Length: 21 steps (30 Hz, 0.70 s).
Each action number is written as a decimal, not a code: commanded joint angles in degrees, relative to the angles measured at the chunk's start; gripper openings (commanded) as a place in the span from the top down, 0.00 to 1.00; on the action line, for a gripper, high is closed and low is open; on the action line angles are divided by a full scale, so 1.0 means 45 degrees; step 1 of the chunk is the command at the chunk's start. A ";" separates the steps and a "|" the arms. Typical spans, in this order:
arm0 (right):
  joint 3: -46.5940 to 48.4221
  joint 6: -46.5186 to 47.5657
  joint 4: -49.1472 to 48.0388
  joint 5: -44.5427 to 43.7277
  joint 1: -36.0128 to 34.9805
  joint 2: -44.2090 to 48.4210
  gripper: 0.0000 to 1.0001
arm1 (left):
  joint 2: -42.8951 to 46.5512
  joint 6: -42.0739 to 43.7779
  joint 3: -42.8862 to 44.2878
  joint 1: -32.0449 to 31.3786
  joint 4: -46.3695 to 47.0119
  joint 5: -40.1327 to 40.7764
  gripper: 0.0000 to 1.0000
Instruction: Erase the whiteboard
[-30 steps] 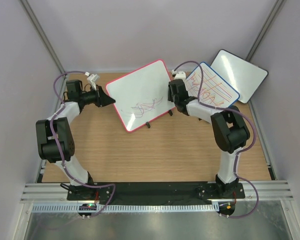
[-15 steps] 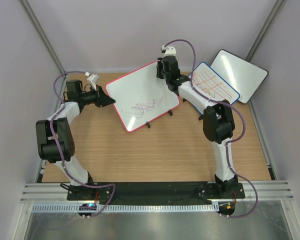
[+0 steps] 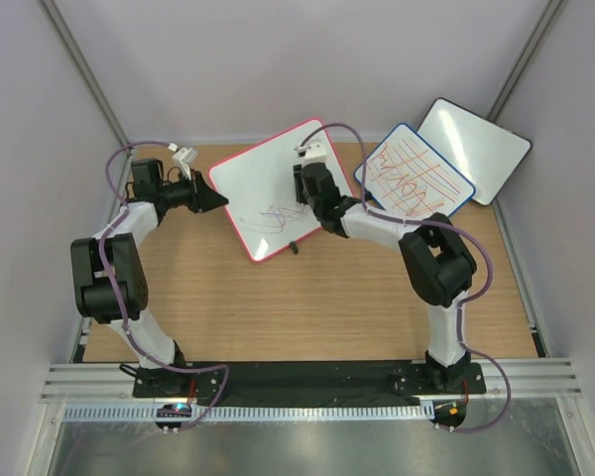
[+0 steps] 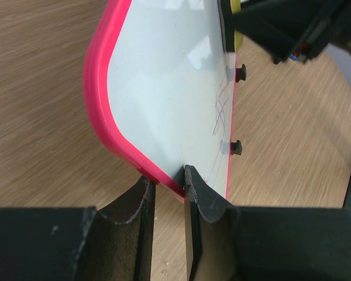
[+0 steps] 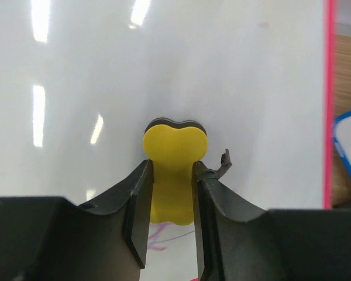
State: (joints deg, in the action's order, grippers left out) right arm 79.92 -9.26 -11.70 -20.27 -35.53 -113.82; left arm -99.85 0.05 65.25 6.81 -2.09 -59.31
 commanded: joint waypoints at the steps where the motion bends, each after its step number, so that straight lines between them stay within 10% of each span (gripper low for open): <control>1: -0.0534 0.0884 -0.0698 0.0208 -0.2316 -0.0447 0.99 | 0.0549 0.1413 0.0167 -0.0204 0.0503 0.0582 1.00; 10: 0.2084 0.1451 -0.0465 0.0015 -0.4136 -0.2480 0.99 | 0.0607 0.1277 0.0128 -0.0282 0.0503 0.0640 1.00; 21: -0.1311 0.0808 -0.0855 -0.1840 -0.2263 0.0017 0.99 | 0.0685 0.1511 0.0187 -0.0263 0.0213 0.0680 1.00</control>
State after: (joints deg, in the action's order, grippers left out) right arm 79.70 -4.73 -18.09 -20.91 -51.83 -117.08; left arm -99.68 0.75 65.23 6.44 -1.61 -56.58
